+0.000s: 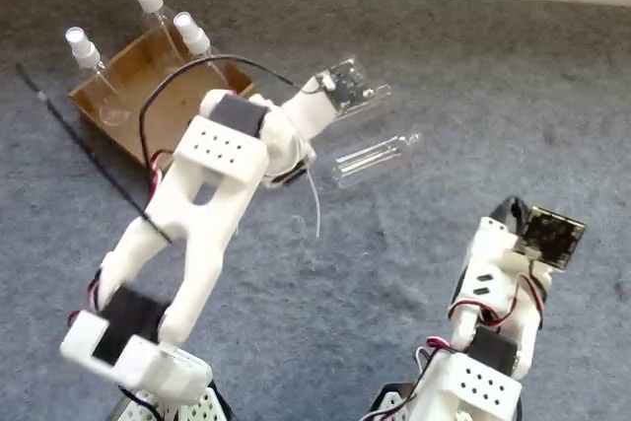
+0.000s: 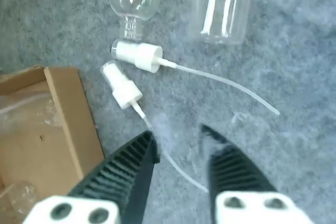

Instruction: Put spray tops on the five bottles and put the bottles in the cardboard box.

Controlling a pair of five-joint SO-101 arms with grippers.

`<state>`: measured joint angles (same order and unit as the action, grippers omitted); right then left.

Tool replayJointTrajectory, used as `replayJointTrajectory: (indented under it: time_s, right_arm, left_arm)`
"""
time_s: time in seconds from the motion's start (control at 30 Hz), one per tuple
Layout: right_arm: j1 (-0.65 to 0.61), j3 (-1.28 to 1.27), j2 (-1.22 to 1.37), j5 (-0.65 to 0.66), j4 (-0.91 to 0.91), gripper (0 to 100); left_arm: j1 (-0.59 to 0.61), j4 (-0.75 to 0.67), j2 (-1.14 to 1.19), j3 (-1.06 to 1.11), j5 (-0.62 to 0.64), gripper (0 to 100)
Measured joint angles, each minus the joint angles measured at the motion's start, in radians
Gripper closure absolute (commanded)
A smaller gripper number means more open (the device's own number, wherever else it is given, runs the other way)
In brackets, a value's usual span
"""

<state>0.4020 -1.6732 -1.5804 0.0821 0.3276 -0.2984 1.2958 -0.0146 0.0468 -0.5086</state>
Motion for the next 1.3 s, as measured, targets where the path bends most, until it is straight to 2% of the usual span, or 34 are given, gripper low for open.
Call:
replayJointTrajectory:
  time_s: [0.2, 0.37, 0.97, 1.17, 1.23, 1.3]
  right_arm:
    - [0.080, 0.000, 0.000, 0.000, 0.018, 98.7]
    - [0.080, 0.000, 0.000, 0.000, 0.029, 98.7]
    - [0.080, 0.000, 0.000, 0.000, 0.029, 98.7]
    - [0.080, 0.000, 0.000, 0.000, 0.029, 98.7]
    - [0.080, 0.000, 0.000, 0.000, 0.029, 98.7]
    - [0.080, 0.000, 0.000, 0.000, 0.029, 98.7]
  left_arm:
    - [-0.037, 0.000, 0.149, -0.107, 0.000, 66]
    - [-0.114, -0.002, 0.253, -0.210, 0.000, 61]
    - [-0.135, -0.032, 0.944, -0.968, 0.000, 61]
    - [-0.132, -0.029, 1.106, -1.146, 0.000, 61]
    - [-0.133, 0.005, 1.134, -1.192, 0.000, 64]
    - [-0.140, 0.054, 1.152, -1.224, 0.000, 71]
